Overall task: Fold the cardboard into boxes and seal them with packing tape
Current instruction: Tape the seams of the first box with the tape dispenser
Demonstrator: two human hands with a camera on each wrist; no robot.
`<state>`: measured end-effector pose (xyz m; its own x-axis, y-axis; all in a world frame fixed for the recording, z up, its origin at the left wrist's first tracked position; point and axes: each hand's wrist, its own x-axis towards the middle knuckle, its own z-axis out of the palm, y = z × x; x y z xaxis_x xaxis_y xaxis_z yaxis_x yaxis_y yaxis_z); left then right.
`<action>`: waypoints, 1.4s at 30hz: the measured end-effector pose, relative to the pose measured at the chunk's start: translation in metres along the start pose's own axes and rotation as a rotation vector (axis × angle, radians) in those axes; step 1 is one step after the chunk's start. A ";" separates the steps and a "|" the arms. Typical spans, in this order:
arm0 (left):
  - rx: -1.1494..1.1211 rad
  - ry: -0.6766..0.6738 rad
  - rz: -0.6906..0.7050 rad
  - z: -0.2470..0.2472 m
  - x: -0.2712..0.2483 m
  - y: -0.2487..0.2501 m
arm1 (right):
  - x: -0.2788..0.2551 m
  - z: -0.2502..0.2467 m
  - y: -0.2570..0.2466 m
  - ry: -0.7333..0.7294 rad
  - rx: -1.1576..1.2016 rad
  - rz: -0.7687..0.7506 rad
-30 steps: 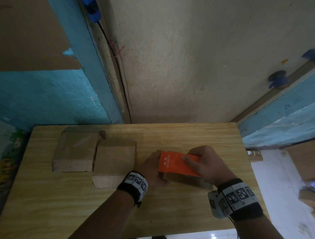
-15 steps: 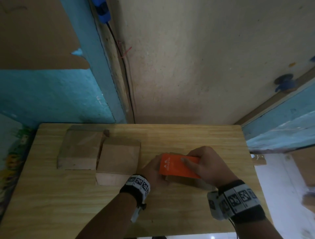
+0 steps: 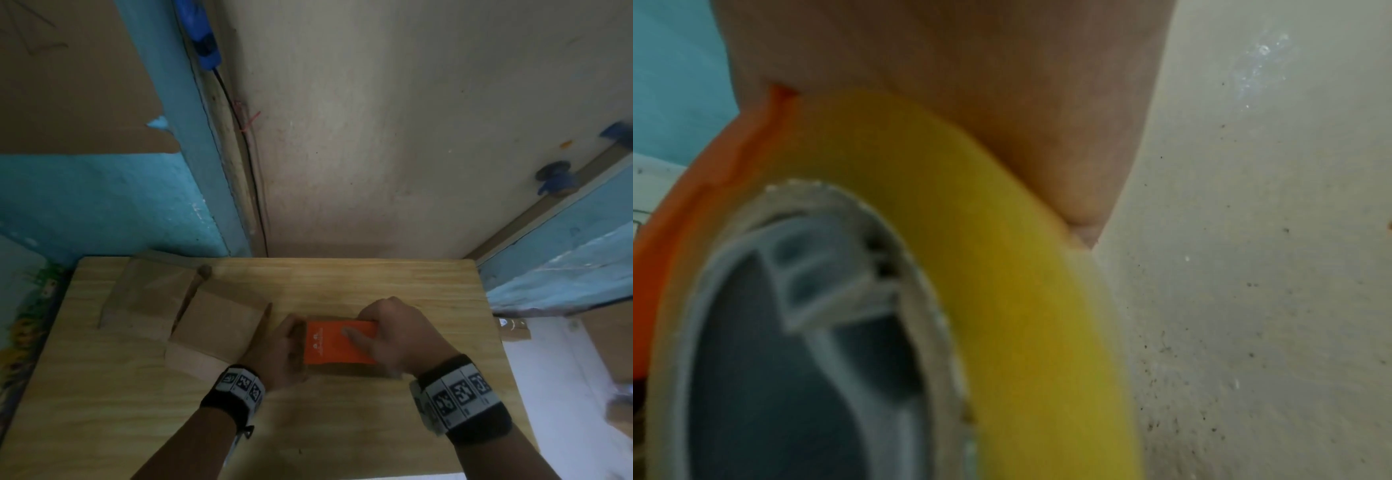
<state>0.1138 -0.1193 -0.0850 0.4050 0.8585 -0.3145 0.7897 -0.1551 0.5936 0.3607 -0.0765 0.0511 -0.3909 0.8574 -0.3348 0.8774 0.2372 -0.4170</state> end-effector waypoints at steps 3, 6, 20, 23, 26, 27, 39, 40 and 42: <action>0.081 0.031 -0.005 0.001 0.003 -0.005 | -0.003 -0.001 0.006 0.022 -0.002 -0.006; -0.140 -0.007 -0.030 0.005 0.000 -0.011 | -0.005 0.002 0.007 0.032 0.018 -0.012; -0.035 0.121 -0.144 -0.015 -0.025 -0.022 | -0.018 -0.003 0.039 0.013 0.093 0.122; -0.101 0.238 -0.199 -0.030 -0.023 0.006 | -0.015 -0.005 0.041 0.016 0.125 0.131; 0.238 0.148 -0.096 -0.037 -0.009 0.033 | -0.013 -0.003 0.039 0.022 0.170 0.152; 0.400 0.108 -0.073 -0.036 0.000 0.038 | -0.013 -0.002 0.039 0.022 0.174 0.161; 0.523 0.101 -0.030 -0.014 0.026 0.037 | -0.015 -0.025 0.048 0.023 0.236 0.123; 0.525 0.106 -0.021 -0.015 0.027 0.036 | -0.014 -0.025 0.051 0.011 0.257 0.125; 0.549 0.106 -0.003 -0.015 0.027 0.034 | -0.014 -0.023 0.056 -0.020 0.289 0.125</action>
<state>0.1448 -0.0944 -0.0616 0.3764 0.8993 -0.2228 0.9263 -0.3603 0.1107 0.4219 -0.0651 0.0521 -0.2929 0.8621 -0.4135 0.8048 -0.0112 -0.5935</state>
